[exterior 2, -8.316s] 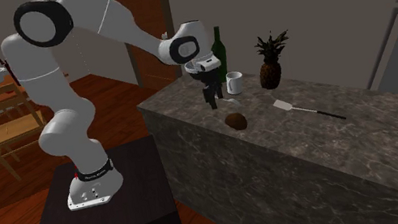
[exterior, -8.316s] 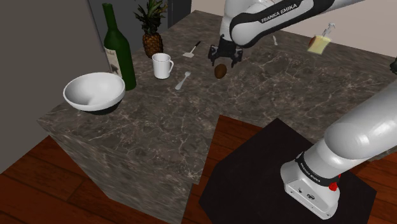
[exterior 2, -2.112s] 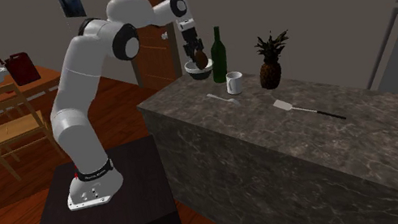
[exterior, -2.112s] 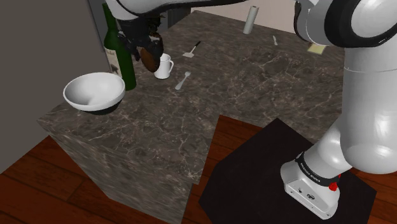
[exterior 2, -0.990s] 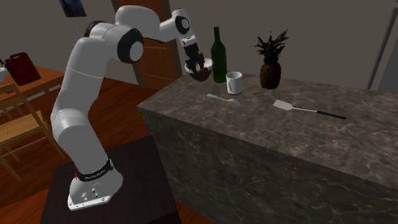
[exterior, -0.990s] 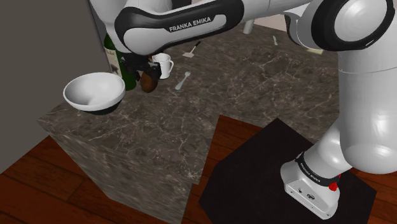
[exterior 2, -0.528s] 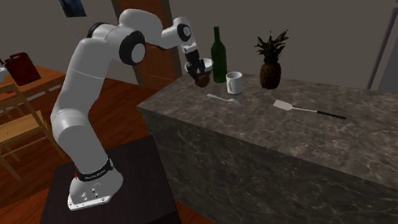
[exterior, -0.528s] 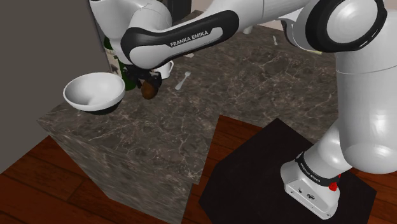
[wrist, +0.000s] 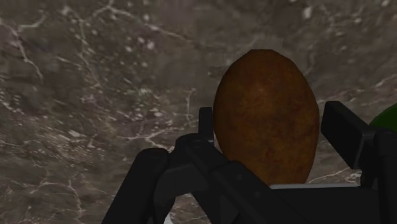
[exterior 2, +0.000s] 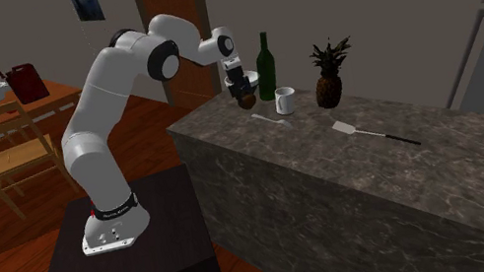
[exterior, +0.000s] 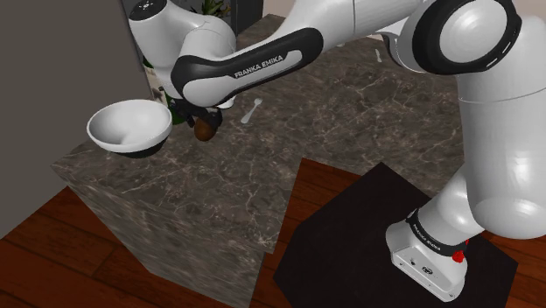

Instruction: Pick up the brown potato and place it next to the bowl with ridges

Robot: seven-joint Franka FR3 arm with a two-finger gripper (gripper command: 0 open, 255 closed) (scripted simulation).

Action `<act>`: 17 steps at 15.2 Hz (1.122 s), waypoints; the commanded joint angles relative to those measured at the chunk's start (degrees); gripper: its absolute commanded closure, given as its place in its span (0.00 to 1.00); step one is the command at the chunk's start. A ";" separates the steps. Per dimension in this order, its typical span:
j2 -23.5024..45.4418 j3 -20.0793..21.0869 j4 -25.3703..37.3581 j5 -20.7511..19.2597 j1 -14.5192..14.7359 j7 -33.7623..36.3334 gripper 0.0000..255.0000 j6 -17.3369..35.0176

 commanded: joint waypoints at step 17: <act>-1.30 0.99 3.72 1.51 1.32 -1.12 0.00 -5.59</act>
